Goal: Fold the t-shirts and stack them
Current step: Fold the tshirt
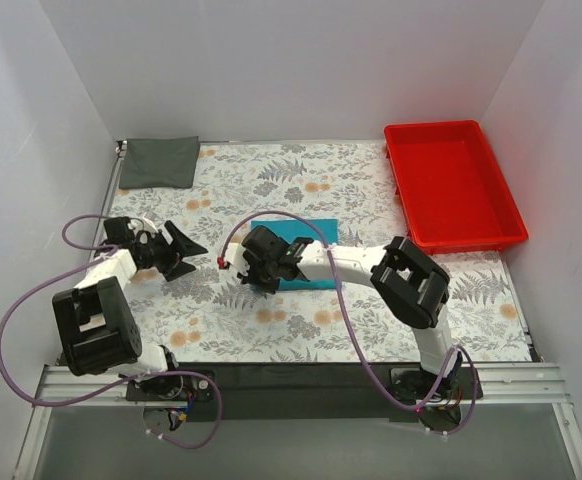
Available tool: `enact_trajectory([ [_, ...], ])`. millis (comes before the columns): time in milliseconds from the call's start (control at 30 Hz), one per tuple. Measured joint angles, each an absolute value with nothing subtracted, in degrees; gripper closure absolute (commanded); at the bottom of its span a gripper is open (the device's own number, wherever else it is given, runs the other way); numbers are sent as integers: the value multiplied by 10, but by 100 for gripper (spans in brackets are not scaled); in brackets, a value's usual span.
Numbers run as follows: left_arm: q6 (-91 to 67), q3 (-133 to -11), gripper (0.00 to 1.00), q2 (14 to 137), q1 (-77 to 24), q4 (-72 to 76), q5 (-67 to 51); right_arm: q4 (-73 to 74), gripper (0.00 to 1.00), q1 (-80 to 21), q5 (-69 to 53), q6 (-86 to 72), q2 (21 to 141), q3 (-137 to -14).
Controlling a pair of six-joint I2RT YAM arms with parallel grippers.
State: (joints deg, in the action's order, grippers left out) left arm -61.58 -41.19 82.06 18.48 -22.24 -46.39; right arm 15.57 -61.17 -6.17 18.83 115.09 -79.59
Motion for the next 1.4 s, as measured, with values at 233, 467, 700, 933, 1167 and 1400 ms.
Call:
enact_trajectory([
  [233,-693,-396,13,840,131,-138,-479,156,99,-598,-86,179,1130,-802],
  [467,-801,-385,12,899,29,-21,-461,155,99,-599,-95,173,1130,-821],
  [700,-901,-383,11,964,-4,48,-441,154,99,-599,-94,169,1130,-837],
  [933,-967,-383,24,990,-45,109,-437,155,99,-599,-95,167,1134,-858],
  [1167,-1007,-386,37,1029,-60,159,-440,153,99,-599,-101,164,1141,-869],
  [1400,-1022,-392,51,1060,-70,200,-441,153,99,-599,-110,158,1142,-869],
])
